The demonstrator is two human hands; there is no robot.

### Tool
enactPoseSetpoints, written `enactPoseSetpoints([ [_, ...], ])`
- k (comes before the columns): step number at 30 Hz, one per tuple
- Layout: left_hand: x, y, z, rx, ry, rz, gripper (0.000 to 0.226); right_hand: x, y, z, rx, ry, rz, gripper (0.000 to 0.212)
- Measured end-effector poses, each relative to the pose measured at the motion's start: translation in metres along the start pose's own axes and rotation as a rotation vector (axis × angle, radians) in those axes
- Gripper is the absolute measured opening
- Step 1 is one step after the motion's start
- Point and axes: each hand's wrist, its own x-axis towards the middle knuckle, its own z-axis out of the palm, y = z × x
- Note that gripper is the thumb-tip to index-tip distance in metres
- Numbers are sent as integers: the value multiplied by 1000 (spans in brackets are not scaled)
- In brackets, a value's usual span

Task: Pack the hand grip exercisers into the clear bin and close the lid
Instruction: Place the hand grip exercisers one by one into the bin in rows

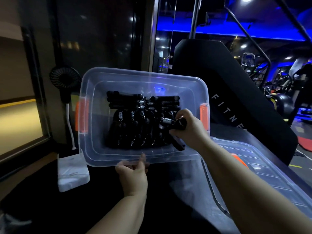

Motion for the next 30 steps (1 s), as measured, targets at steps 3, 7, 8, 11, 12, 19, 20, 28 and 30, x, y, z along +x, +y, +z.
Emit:
enactPoseSetpoints([
  [3, 1, -2, 0, 9, 6, 9, 38, 15, -5, 11, -108, -106, -60, 49],
  [7, 3, -5, 0, 48, 26, 5, 38, 30, -9, 27, -281, -248, -131, 45],
  [8, 4, -5, 0, 65, 32, 9, 38, 32, -9, 31, -327, -285, -151, 46],
  [11, 5, -7, -1, 71, 37, 8, 39, 38, -10, 44, -433, -364, -236, 49],
  [12, 6, -7, -1, 73, 33, 1, 39, 39, -10, 49, -465, -384, -265, 50],
  [19, 6, -10, -1, 90, 32, 22, 40, 41, -5, 74, -527, -318, -283, 51],
  [20, 6, -11, -1, 95, 32, 24, 40, 40, -3, 75, -511, -294, -277, 52],
  [28, 7, -10, 0, 121, 48, 31, 42, 27, 1, 73, -486, -31, -261, 57],
  [30, 7, -9, 0, 96, 26, 30, 40, 21, 4, 67, -467, 26, -229, 52],
])
